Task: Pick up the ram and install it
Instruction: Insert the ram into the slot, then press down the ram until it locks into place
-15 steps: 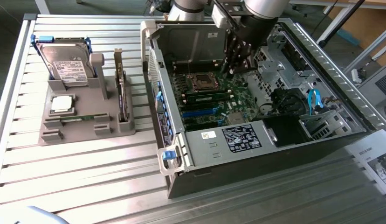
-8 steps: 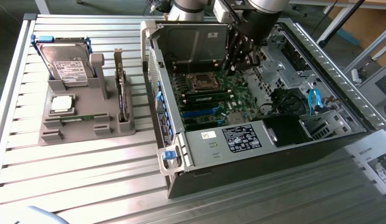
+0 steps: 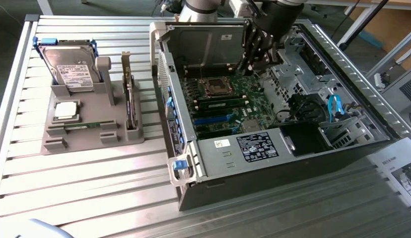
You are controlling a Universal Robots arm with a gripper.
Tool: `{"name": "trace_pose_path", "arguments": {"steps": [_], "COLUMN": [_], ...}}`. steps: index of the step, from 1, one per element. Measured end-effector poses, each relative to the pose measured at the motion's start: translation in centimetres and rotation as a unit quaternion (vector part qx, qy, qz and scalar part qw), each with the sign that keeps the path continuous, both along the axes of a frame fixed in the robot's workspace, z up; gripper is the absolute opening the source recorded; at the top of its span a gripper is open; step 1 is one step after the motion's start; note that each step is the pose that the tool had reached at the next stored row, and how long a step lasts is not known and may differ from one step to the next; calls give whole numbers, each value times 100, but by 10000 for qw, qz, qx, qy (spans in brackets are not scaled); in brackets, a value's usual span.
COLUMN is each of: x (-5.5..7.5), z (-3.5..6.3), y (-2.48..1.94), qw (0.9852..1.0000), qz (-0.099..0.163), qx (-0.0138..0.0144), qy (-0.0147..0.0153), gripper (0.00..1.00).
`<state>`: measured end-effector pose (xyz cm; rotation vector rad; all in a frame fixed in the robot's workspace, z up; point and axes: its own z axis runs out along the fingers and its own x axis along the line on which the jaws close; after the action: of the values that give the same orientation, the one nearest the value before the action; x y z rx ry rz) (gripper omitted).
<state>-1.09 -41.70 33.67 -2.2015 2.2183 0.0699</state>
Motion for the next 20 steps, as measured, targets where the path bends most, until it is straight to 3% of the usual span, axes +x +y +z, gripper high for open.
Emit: {"name": "trace_pose_path", "arguments": {"steps": [12,15,16,20], "x": [0,0,0,0], "z": [1,1,1,1], "y": [0,0,0,0], "qw": [10000,10000,10000,10000], "qz": [0,0,0,0], "qx": [-1,-1,-1,-1], "qy": [1,1,1,1], "gripper": [25,17,11,10]}}
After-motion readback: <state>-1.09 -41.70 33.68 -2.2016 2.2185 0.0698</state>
